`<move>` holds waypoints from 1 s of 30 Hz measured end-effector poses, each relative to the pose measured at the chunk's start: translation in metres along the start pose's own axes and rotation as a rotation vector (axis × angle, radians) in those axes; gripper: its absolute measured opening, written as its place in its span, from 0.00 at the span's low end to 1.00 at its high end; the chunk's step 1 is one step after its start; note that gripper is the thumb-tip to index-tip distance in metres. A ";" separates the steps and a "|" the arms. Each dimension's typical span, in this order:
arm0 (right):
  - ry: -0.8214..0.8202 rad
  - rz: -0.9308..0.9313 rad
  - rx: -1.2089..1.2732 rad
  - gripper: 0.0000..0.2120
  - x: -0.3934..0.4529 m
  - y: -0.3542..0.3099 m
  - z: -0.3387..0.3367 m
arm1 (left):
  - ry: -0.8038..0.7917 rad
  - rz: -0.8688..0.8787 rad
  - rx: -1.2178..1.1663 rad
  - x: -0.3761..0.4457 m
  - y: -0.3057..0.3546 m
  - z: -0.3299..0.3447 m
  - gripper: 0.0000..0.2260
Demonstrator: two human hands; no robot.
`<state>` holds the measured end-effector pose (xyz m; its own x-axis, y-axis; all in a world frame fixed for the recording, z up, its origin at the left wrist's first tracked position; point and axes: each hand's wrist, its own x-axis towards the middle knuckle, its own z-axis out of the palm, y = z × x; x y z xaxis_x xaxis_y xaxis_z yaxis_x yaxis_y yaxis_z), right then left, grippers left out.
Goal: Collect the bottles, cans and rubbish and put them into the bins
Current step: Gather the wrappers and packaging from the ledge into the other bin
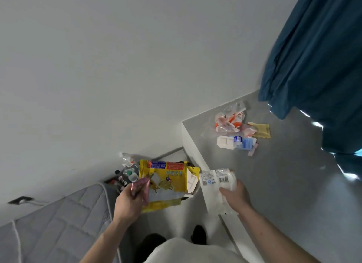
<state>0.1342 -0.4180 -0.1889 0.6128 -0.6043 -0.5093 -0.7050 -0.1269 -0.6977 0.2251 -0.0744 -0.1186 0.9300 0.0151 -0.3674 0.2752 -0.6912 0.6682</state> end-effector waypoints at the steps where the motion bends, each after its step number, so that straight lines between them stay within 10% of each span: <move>1: 0.007 0.006 0.002 0.16 0.006 -0.006 0.002 | 0.002 -0.001 0.007 0.006 0.002 -0.001 0.10; 30: 0.120 0.377 0.057 0.22 0.095 -0.056 0.175 | -0.621 0.167 0.471 0.335 0.007 0.083 0.19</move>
<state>0.2938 -0.3310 -0.2864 0.2666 -0.6880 -0.6749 -0.8494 0.1632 -0.5019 0.5183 -0.1342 -0.2904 0.6058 -0.4250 -0.6726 -0.1170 -0.8838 0.4531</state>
